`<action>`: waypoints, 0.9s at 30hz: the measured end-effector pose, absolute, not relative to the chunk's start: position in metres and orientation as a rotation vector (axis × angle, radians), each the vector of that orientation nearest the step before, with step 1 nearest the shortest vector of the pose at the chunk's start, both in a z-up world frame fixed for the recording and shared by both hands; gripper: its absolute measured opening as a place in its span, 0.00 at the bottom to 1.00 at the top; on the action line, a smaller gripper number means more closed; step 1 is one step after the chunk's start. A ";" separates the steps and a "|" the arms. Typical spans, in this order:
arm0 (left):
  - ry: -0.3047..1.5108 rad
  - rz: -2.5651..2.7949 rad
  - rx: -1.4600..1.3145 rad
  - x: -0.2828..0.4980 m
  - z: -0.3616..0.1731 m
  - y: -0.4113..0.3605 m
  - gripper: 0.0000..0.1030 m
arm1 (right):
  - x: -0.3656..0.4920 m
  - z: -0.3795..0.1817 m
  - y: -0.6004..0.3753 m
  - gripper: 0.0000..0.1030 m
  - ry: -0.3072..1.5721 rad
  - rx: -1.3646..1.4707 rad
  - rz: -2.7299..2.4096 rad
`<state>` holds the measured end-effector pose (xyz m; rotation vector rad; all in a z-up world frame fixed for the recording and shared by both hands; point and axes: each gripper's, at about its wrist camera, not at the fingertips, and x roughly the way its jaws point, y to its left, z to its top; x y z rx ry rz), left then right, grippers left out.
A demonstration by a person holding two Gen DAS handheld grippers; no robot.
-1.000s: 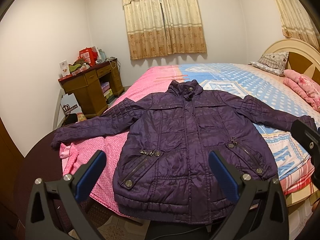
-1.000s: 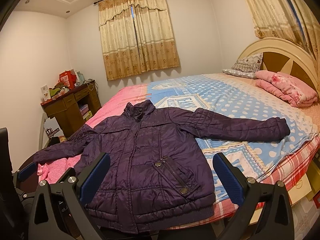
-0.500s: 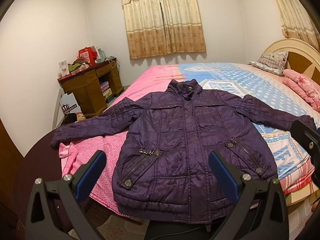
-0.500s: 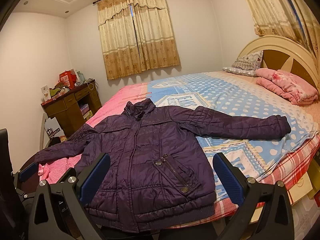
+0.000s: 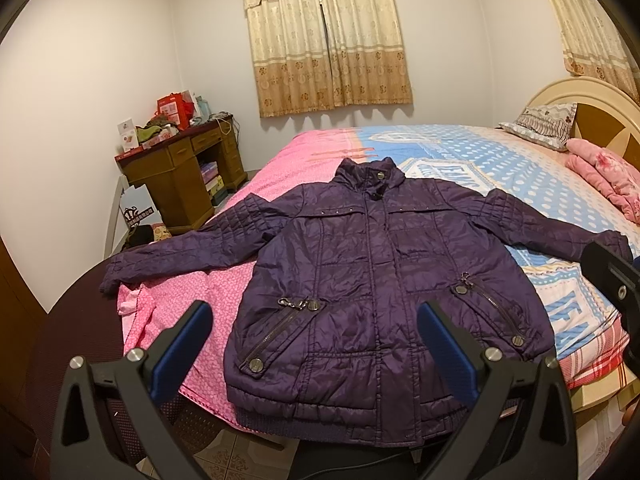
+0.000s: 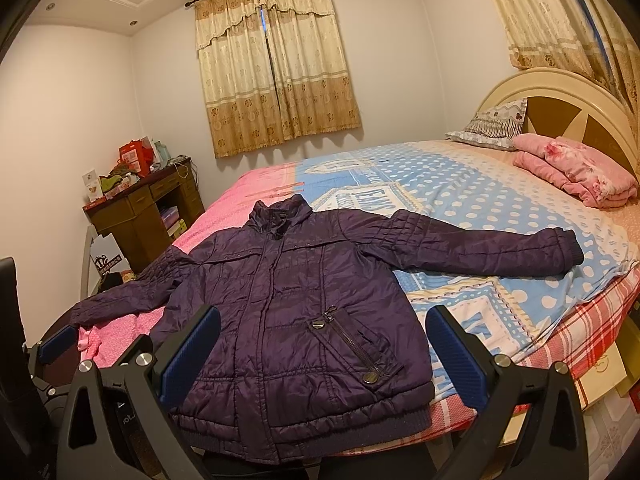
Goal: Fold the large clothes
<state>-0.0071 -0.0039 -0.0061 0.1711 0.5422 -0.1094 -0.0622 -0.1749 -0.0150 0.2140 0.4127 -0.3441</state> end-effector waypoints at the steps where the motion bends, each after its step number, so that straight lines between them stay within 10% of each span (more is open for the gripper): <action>1: 0.541 -0.109 0.171 -0.006 -0.005 -0.003 1.00 | -0.063 -0.016 -0.174 0.99 0.413 0.215 -0.344; 27: 0.545 -0.109 0.169 -0.008 -0.007 -0.004 1.00 | -0.065 -0.020 -0.167 0.99 0.422 0.225 -0.340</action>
